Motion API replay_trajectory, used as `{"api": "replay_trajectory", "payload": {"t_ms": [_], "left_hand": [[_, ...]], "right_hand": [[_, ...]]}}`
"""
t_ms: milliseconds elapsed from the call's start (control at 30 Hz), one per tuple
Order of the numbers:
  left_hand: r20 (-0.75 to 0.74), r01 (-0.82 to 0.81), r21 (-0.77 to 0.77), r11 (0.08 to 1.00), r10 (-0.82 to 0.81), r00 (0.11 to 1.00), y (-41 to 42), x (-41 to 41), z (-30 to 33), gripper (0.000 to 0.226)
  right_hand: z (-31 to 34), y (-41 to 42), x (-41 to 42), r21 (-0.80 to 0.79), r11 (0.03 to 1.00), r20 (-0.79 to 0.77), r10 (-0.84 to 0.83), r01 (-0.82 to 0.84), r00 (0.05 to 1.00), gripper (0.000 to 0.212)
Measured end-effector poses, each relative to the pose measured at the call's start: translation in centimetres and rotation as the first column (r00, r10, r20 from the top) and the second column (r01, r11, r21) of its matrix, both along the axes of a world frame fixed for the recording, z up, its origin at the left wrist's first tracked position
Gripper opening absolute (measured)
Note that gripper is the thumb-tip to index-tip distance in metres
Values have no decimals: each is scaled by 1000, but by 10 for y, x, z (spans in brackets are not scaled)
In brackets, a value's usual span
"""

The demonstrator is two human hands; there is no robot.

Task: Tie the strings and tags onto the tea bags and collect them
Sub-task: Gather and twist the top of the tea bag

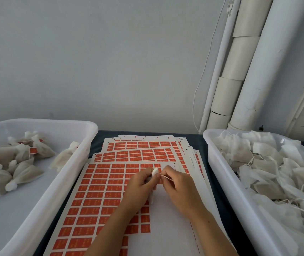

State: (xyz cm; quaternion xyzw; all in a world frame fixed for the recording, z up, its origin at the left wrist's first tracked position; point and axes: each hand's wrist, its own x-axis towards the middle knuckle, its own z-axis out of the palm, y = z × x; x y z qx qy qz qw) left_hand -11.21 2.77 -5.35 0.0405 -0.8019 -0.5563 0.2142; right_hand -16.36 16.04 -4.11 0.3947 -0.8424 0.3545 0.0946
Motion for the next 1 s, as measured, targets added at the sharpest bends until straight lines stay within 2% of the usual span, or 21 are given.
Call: {"api": "replay_trajectory", "payload": {"t_ms": [300, 433, 733, 867, 1000], "left_hand": [[-15, 10, 33, 999, -10, 1000, 1, 0, -1, 26], [-12, 19, 28, 999, -19, 1000, 0, 0, -1, 25], [17, 5, -47, 999, -4, 1000, 4, 0, -1, 31], [33, -58, 20, 998, 58, 998, 5, 2, 2, 34], [65, -221, 160, 962, 213, 975, 2, 4, 5, 38]], "right_hand": [[1, 0, 2, 16, 998, 90, 51, -53, 995, 21], [1, 0, 1, 0, 999, 57, 38, -38, 998, 5], [1, -3, -2, -26, 997, -34, -73, 72, 997, 18], [1, -4, -3, -43, 996, 4, -76, 76, 997, 16], [3, 7, -16, 55, 994, 45, -101, 99, 994, 7]]}}
